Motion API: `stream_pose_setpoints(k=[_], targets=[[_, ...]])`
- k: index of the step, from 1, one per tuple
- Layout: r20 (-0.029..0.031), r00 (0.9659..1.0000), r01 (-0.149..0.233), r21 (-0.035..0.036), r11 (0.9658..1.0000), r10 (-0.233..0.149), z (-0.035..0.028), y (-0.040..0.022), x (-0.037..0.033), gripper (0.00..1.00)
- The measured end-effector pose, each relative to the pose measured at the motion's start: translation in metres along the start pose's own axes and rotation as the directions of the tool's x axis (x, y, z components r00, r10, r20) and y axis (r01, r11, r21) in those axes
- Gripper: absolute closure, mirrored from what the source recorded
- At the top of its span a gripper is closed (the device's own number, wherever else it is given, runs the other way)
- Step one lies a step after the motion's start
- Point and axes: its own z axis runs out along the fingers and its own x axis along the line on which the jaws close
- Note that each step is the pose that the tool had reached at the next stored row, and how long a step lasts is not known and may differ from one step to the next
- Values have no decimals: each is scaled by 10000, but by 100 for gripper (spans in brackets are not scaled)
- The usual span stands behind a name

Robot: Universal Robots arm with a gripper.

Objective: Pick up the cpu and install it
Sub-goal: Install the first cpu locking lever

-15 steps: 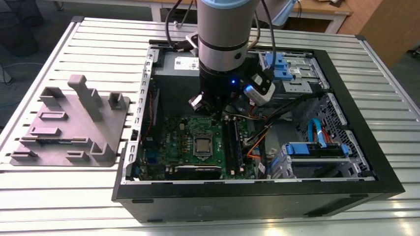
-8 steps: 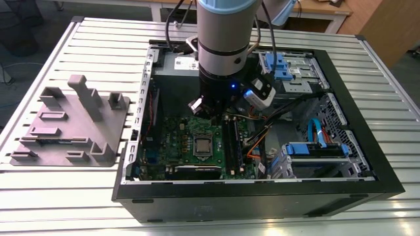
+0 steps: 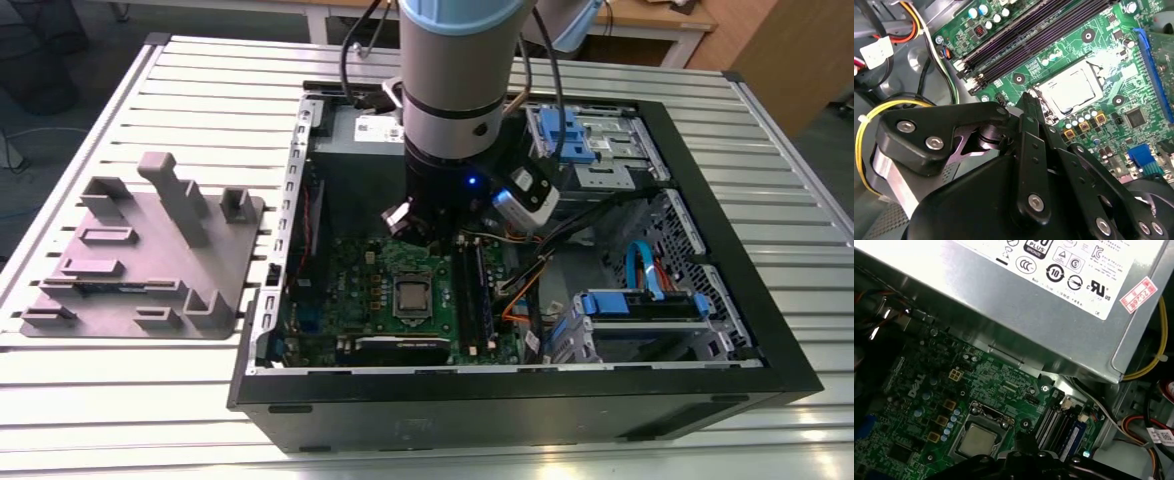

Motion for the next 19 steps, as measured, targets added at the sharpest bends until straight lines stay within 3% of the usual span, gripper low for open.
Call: stream_pose_setpoints(k=[14, 19], targets=[[-2, 9999, -144, 24, 9999, 144, 14, -3, 3, 89], [-4, 9999, -142, 25, 9999, 142, 32, -42, 23, 89]])
